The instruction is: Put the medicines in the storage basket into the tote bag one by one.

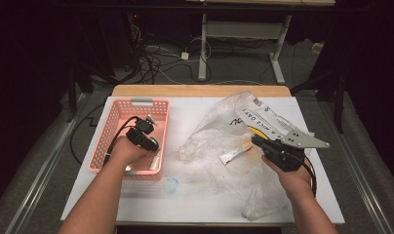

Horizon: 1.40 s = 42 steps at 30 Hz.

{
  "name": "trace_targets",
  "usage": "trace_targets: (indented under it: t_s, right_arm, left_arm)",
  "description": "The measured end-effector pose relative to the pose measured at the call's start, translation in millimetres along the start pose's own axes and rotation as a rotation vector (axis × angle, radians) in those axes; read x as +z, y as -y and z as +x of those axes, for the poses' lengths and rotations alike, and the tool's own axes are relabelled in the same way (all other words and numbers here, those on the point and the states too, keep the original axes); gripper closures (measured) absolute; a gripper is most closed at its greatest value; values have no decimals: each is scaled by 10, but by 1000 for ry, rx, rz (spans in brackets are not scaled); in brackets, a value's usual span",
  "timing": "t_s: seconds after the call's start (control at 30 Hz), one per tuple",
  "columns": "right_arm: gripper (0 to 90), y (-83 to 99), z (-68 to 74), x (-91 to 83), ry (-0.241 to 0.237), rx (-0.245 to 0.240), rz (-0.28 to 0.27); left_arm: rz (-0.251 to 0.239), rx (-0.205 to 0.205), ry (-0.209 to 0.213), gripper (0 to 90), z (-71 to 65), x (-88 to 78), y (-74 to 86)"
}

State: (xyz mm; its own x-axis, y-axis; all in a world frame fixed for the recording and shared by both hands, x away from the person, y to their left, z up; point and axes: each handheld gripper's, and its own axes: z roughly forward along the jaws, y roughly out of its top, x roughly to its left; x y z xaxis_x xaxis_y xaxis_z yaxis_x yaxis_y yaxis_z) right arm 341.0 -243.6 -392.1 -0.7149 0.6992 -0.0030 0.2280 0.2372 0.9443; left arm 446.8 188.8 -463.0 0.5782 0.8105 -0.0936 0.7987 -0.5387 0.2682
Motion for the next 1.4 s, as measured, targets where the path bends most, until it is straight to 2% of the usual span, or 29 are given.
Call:
trace_targets:
  t_s: [0.13,0.23,0.47,0.83,1.2,1.4]
  right_arm:
    - [900,3,-3,-4,2,4,1]
    - [900,-1,-16,-17,3,2,-5]
    - [900,1,-13,-14,2,1,-6]
    - [900,0,-1,-13,6,7,-9]
    - [900,-15,13,-18,3,-6,-12]
    - [900,-13,26,-8,0,-10,-7]
  left_arm:
    - [-12,-11,26,539,13,-20,5]
    - [-41,-16,20,539,11,-77,14]
    - [-143,-29,25,539,-8,-264,79]
    - [-322,-79,78,539,-19,-458,277]
    - [-527,-102,71,539,-144,-644,537]
    - [-574,-89,85,538,-239,-704,632]
